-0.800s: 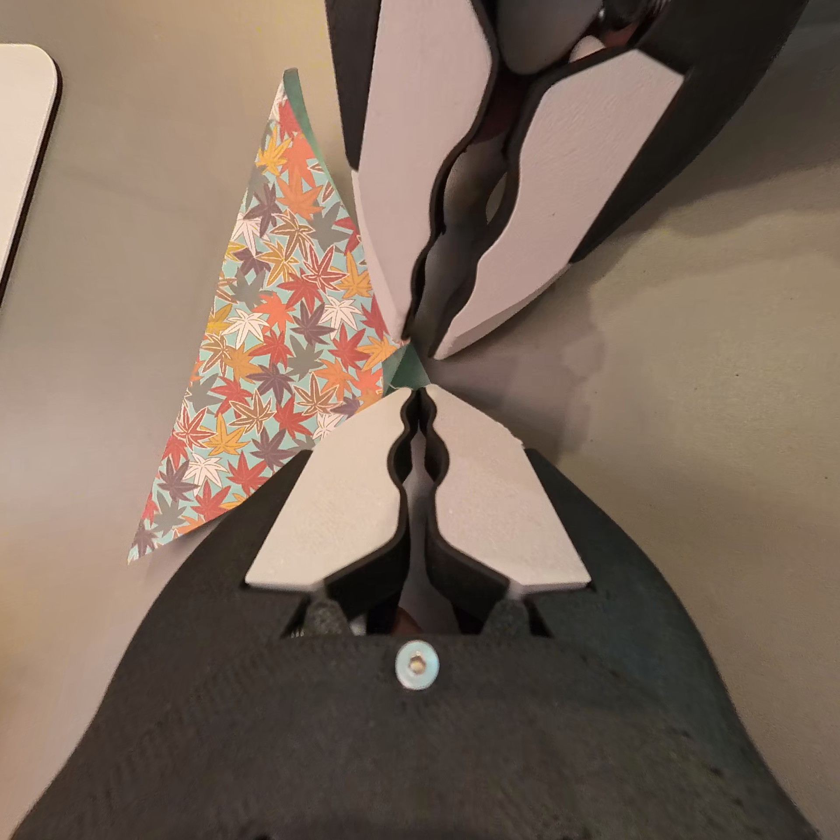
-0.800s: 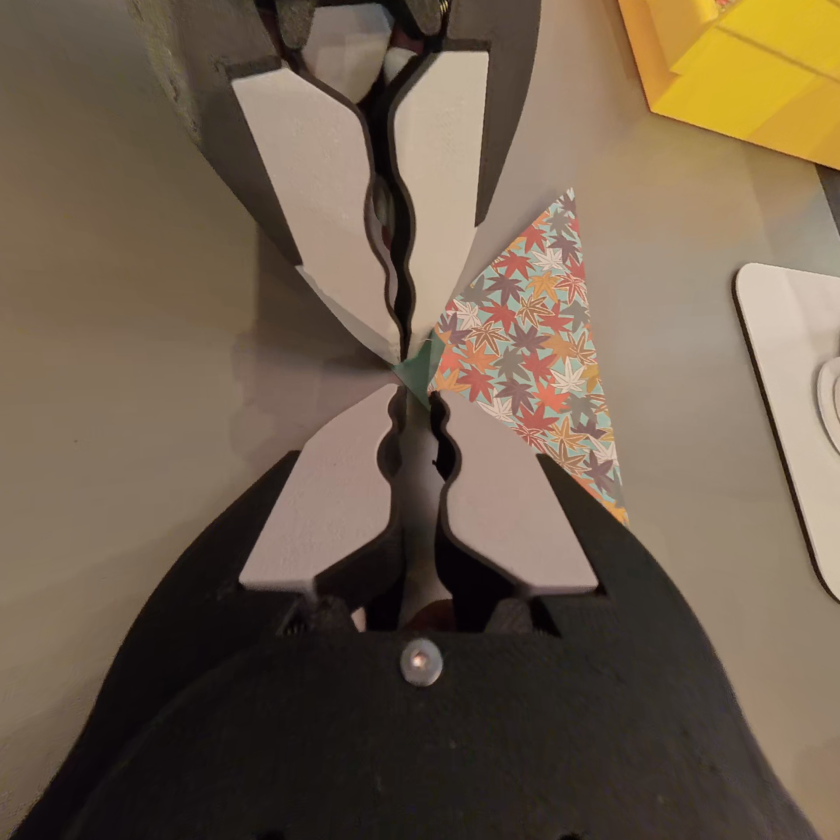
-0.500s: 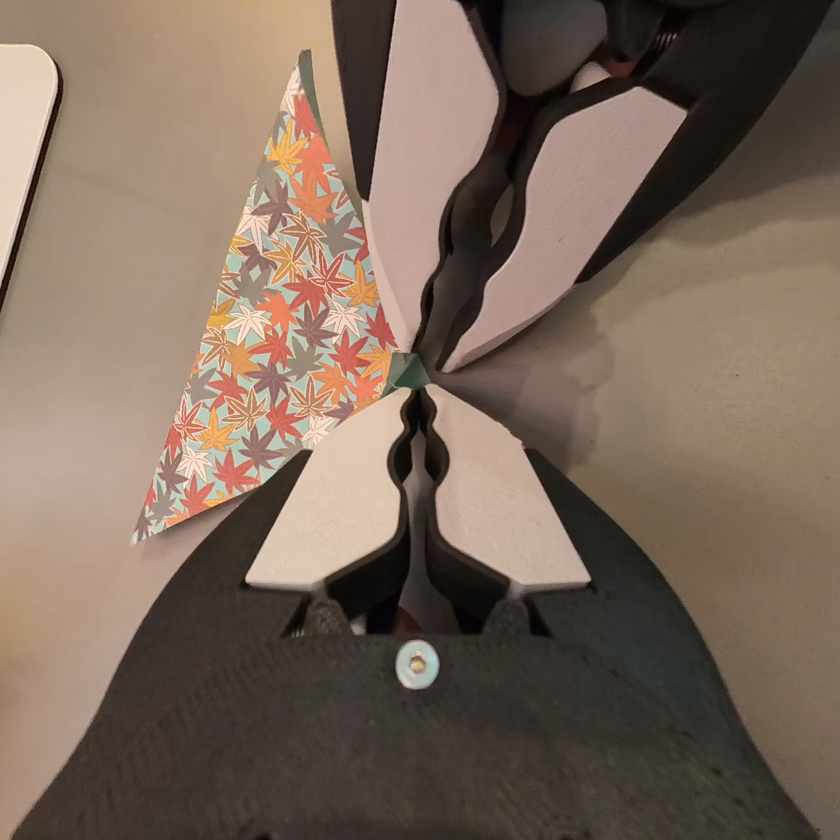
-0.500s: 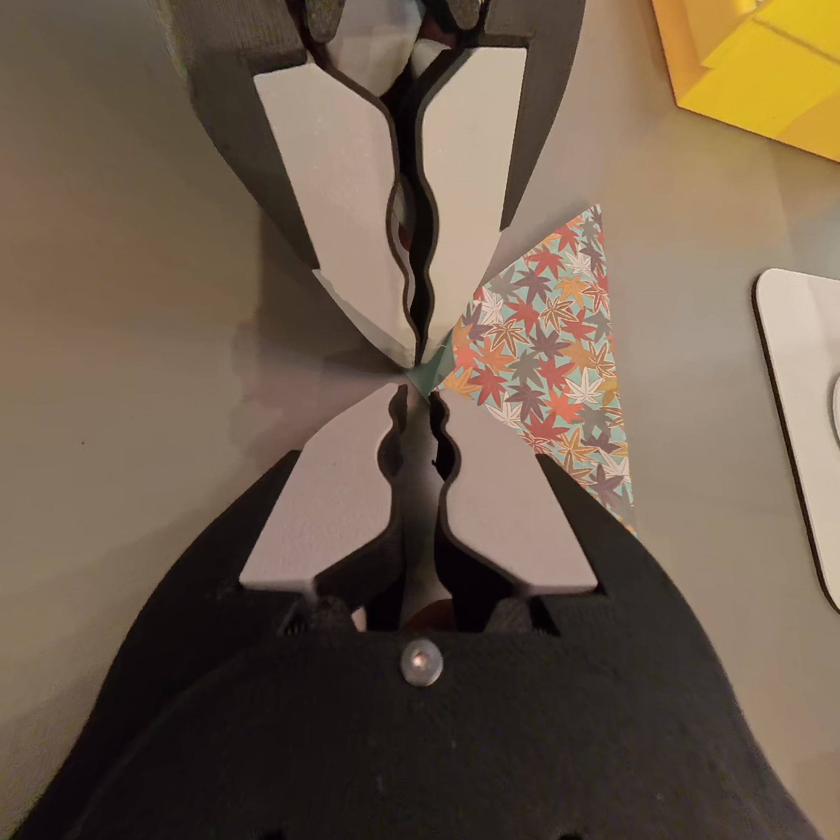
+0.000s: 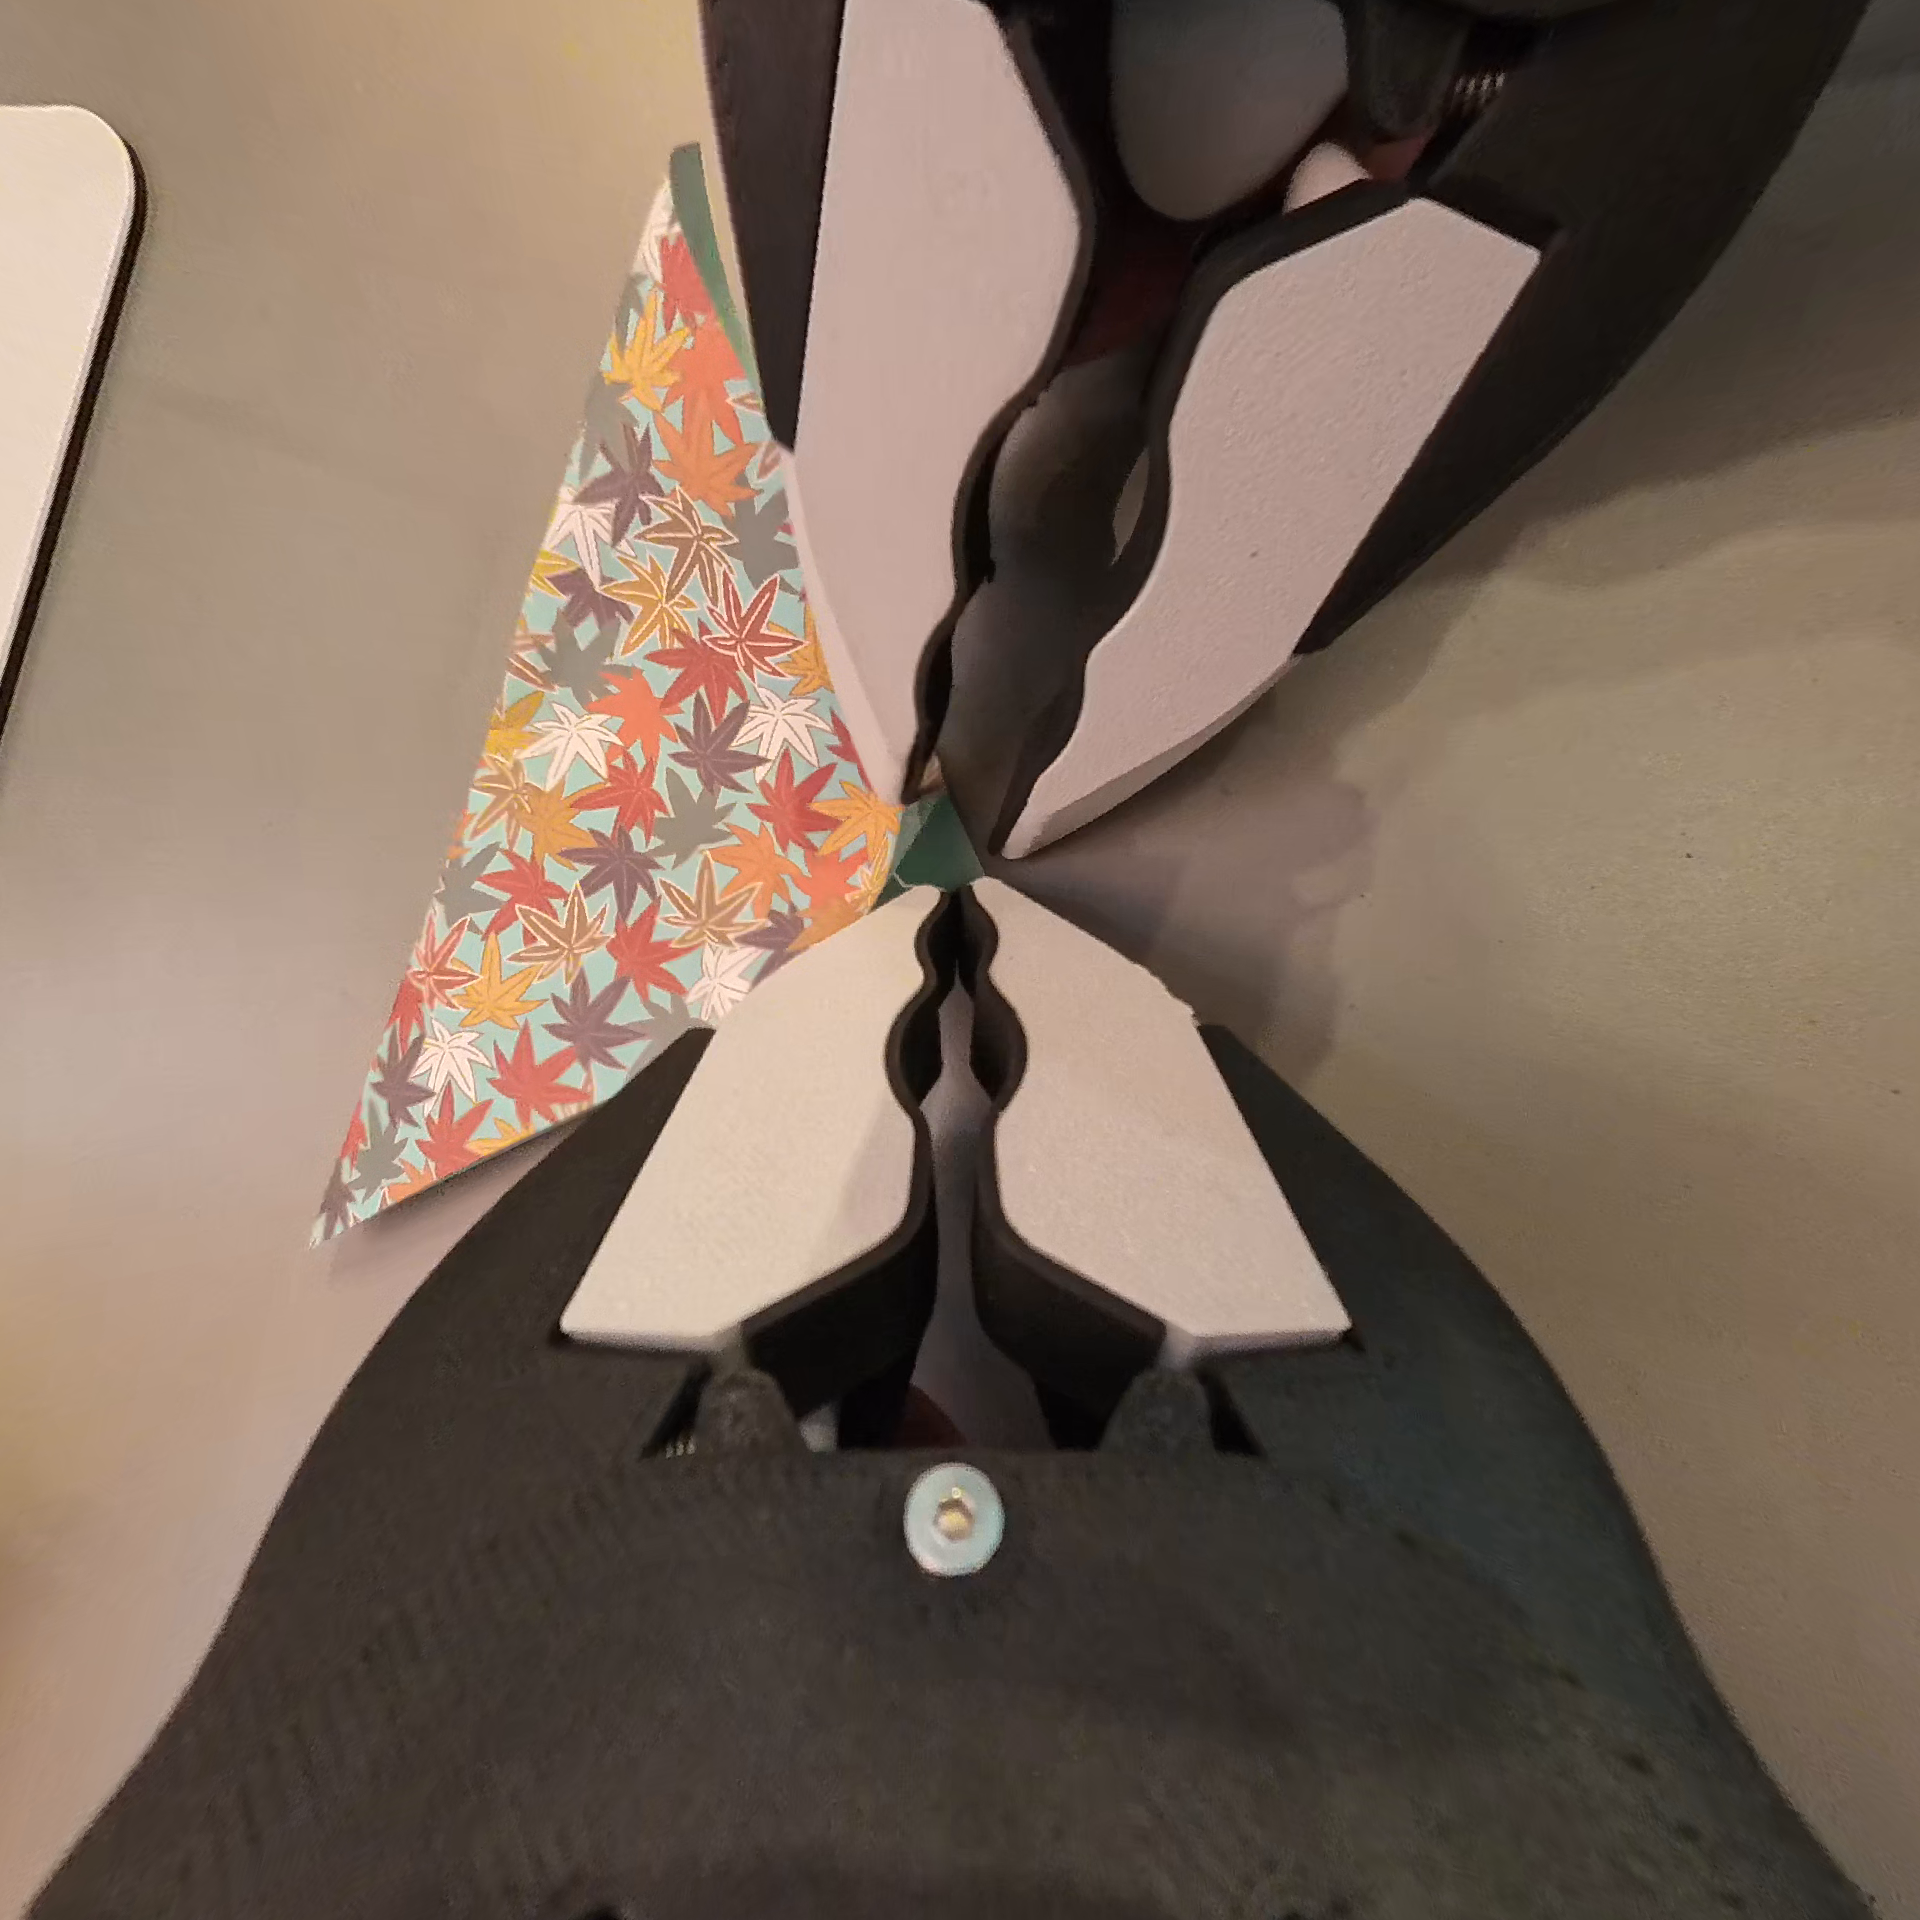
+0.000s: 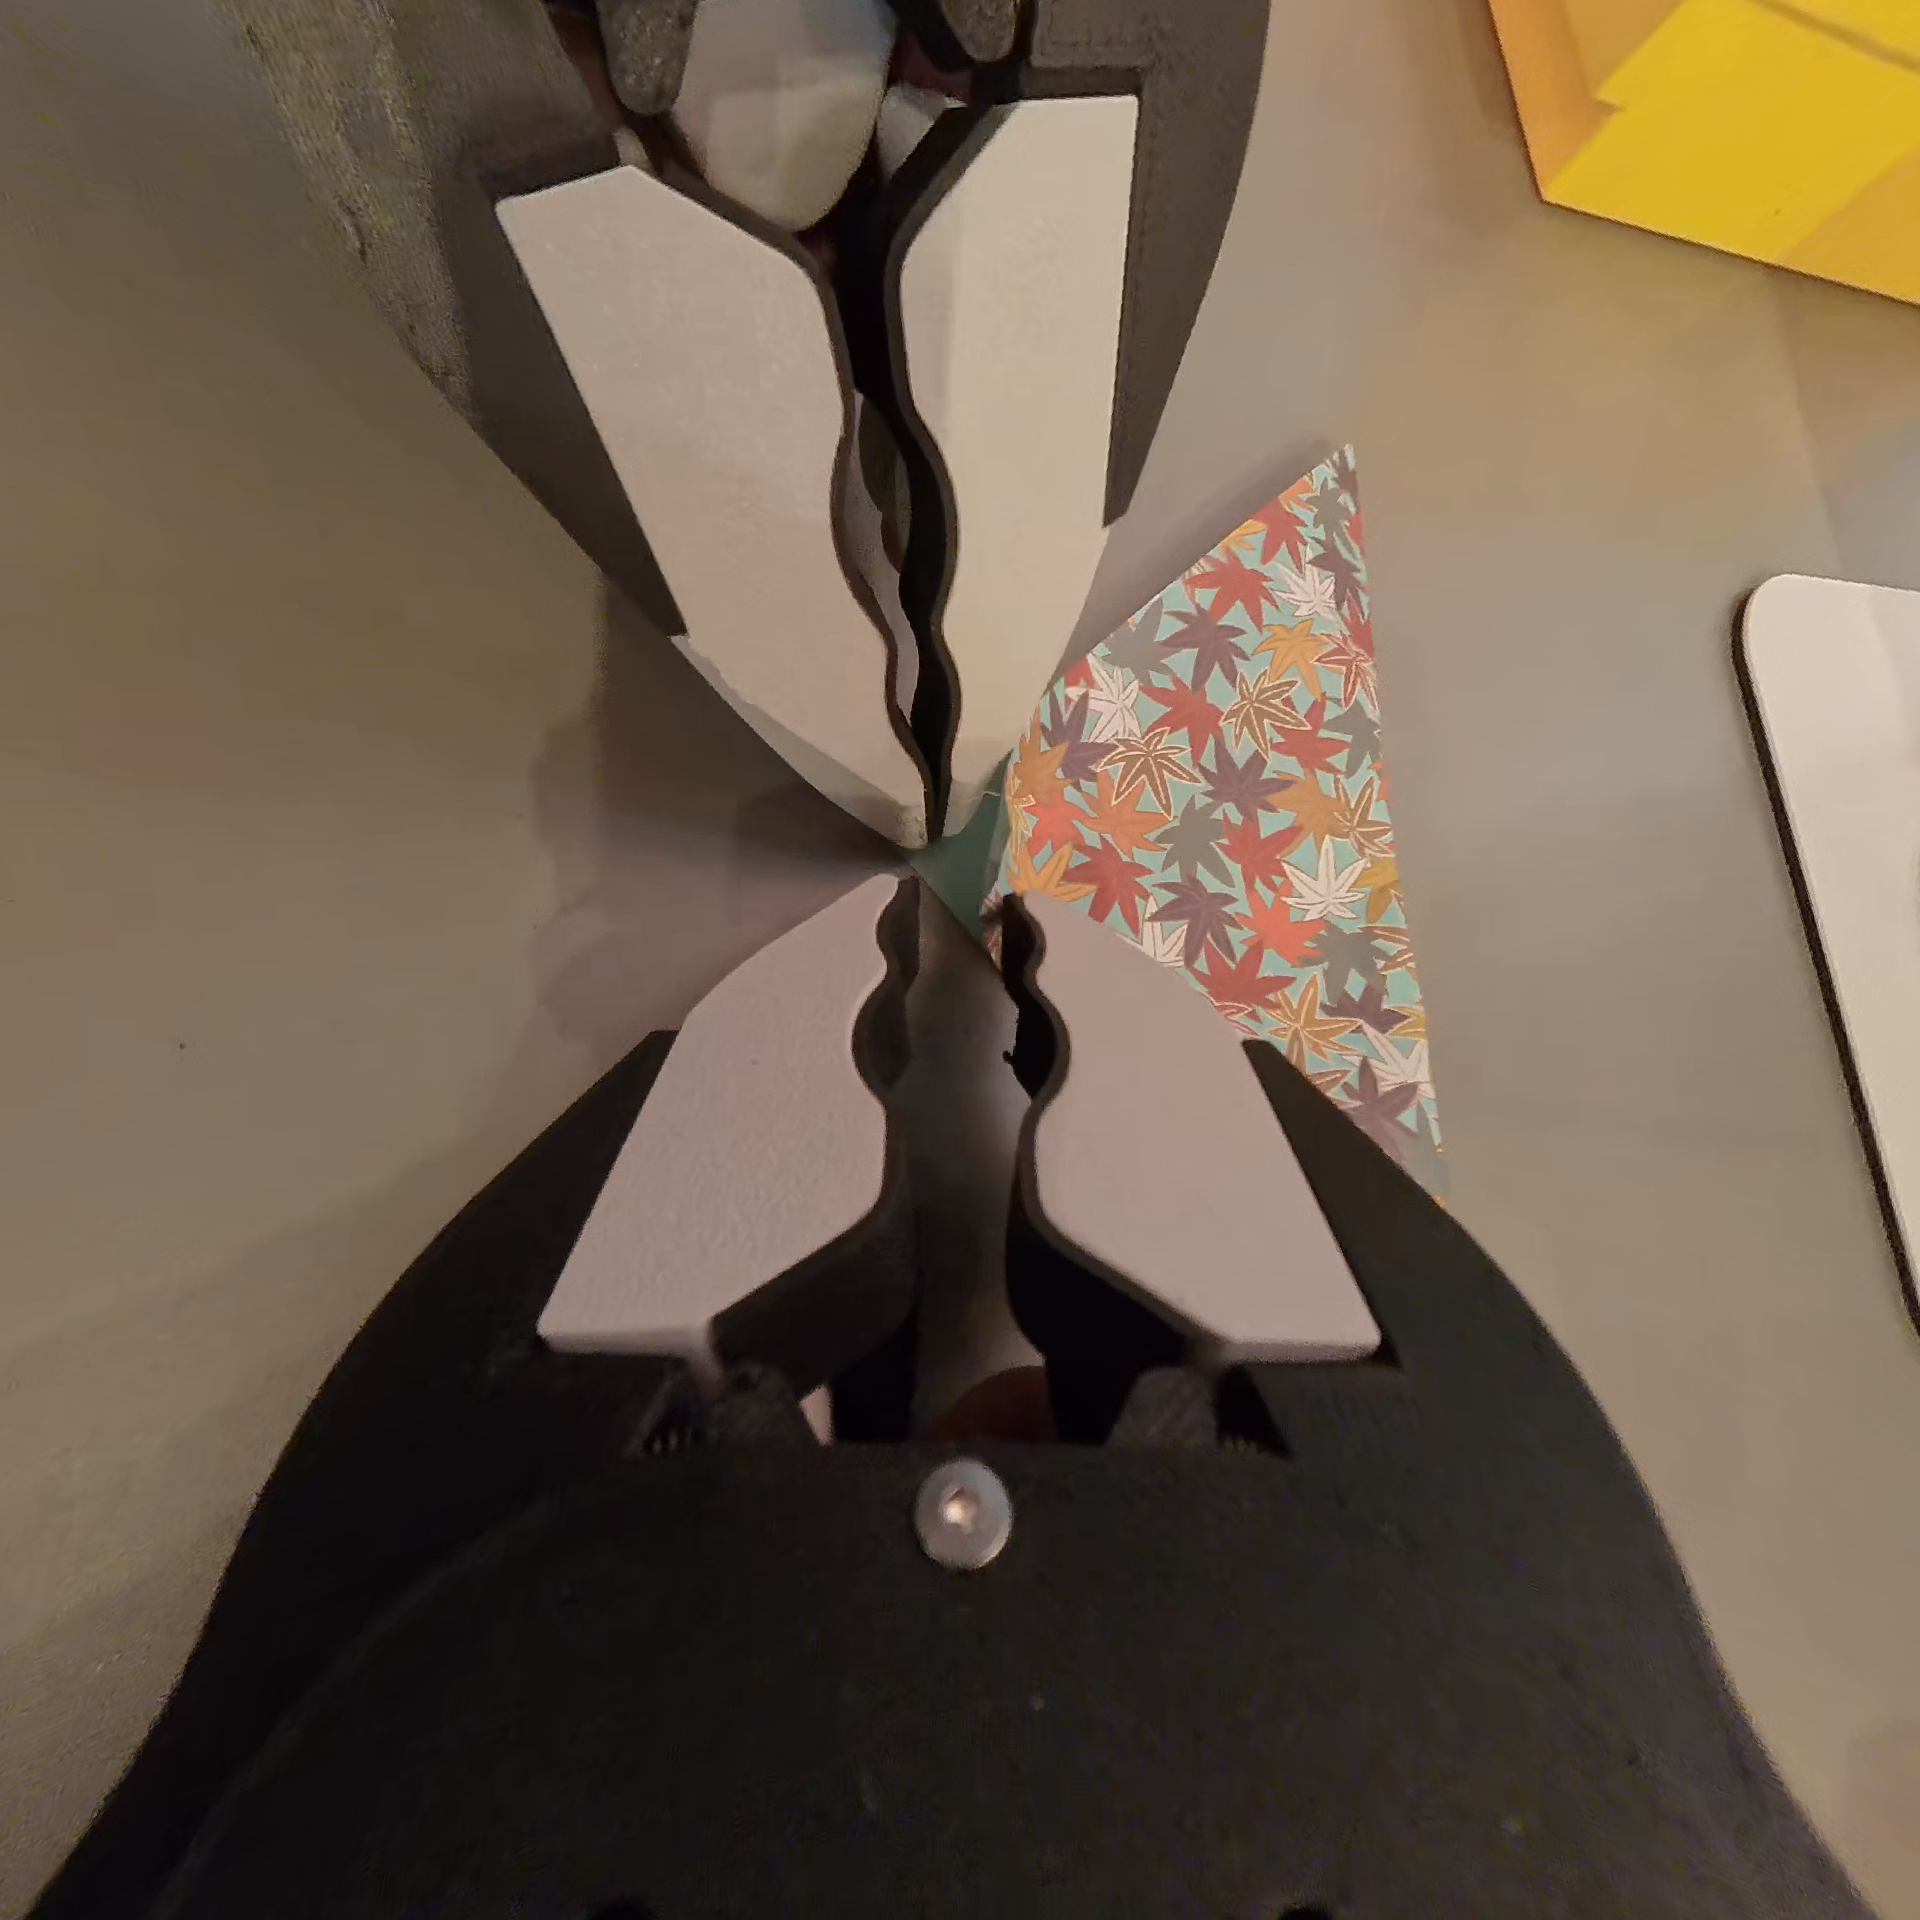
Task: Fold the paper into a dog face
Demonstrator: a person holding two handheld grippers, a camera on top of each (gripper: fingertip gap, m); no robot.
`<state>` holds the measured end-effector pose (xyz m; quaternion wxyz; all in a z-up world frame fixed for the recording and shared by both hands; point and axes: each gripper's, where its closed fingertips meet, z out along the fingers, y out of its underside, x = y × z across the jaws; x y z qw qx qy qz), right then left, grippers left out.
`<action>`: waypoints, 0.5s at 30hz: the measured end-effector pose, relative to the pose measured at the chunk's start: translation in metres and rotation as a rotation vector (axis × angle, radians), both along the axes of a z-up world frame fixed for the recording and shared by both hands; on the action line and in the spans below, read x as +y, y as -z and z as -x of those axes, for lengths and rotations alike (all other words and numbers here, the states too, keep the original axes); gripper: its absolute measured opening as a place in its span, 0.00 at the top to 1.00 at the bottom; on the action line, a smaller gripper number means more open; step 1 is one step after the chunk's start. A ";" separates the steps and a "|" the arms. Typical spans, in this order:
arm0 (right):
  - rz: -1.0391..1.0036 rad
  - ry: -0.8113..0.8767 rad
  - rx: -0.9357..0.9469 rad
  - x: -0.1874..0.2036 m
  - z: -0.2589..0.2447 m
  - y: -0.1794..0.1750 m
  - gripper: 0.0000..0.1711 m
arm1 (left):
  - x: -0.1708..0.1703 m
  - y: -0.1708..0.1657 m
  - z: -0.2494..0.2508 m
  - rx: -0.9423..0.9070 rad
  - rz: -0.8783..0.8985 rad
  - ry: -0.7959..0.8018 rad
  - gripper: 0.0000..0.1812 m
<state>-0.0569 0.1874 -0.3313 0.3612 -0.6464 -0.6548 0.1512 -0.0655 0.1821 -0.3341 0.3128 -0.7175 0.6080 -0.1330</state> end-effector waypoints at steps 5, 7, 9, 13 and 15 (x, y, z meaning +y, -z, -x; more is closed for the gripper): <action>0.067 0.019 -0.002 0.000 0.000 0.001 0.91 | 0.000 0.000 0.000 0.002 -0.001 -0.001 1.00; 0.100 0.028 -0.002 0.000 0.000 0.002 0.91 | 0.000 0.000 0.000 0.002 -0.001 -0.001 1.00; 0.139 0.037 -0.001 0.000 0.000 0.002 0.91 | 0.000 0.000 0.000 0.002 0.000 -0.002 1.00; 0.195 0.049 0.000 0.000 0.000 0.002 0.89 | 0.000 0.000 0.000 0.004 -0.001 -0.003 1.00; 0.207 0.051 0.002 -0.001 0.000 0.002 0.87 | 0.000 0.000 0.000 0.005 -0.001 -0.003 1.00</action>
